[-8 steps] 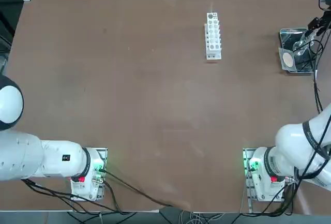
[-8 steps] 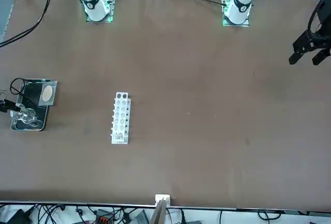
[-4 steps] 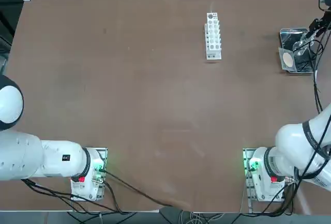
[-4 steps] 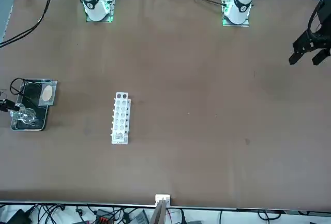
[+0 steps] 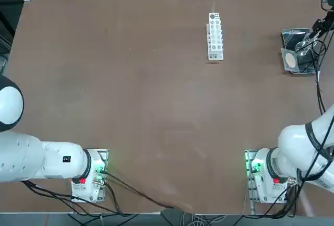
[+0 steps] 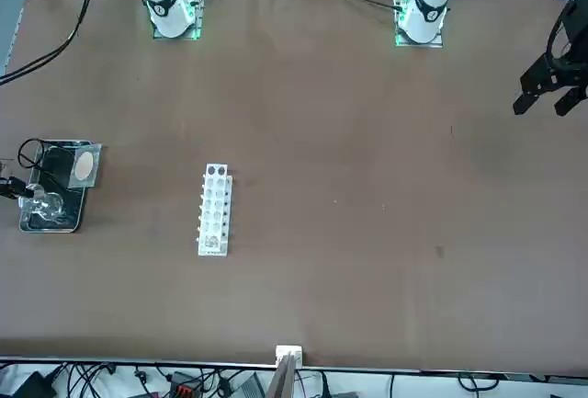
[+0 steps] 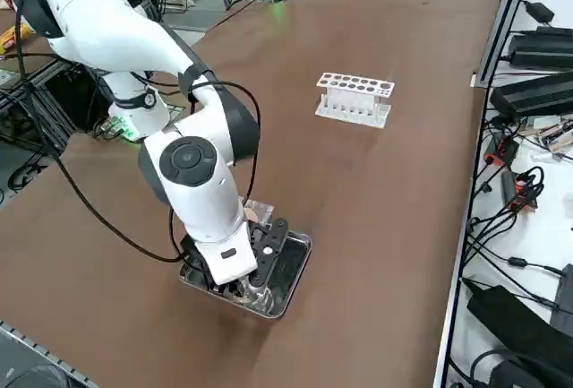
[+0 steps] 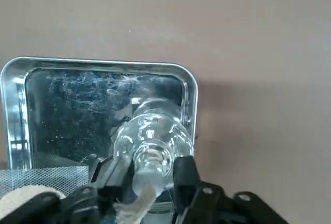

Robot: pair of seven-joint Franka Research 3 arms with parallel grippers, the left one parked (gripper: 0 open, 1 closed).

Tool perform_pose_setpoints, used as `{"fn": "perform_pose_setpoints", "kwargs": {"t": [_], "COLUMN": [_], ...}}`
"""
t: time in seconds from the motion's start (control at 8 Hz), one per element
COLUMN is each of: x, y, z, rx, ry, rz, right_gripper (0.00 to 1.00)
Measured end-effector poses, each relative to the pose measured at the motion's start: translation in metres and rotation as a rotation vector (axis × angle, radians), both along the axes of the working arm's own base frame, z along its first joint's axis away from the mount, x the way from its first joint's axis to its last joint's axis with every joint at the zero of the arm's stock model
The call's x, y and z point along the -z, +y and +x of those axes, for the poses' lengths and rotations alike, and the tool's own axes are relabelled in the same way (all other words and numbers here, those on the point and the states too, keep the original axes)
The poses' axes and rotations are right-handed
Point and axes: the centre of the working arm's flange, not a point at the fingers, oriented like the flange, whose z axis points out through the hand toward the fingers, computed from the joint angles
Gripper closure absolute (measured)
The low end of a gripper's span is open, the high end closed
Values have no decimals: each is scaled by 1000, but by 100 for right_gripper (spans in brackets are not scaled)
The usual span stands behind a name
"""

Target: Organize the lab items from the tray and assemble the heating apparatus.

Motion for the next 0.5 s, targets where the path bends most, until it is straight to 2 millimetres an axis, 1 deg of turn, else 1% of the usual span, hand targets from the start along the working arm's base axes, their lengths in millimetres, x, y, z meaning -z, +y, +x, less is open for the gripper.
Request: {"fn": "perform_pose_setpoints", "kwargs": {"t": [0.12,0.25,0.5], "x": [0,-2,-10], "y": [1,1,4], "z": [1,2,7], "rx": [-2,-5,-15], "ry": [0,-1,-10], "rz": [0,-3,-13], "right_gripper": [65,70,70]}}
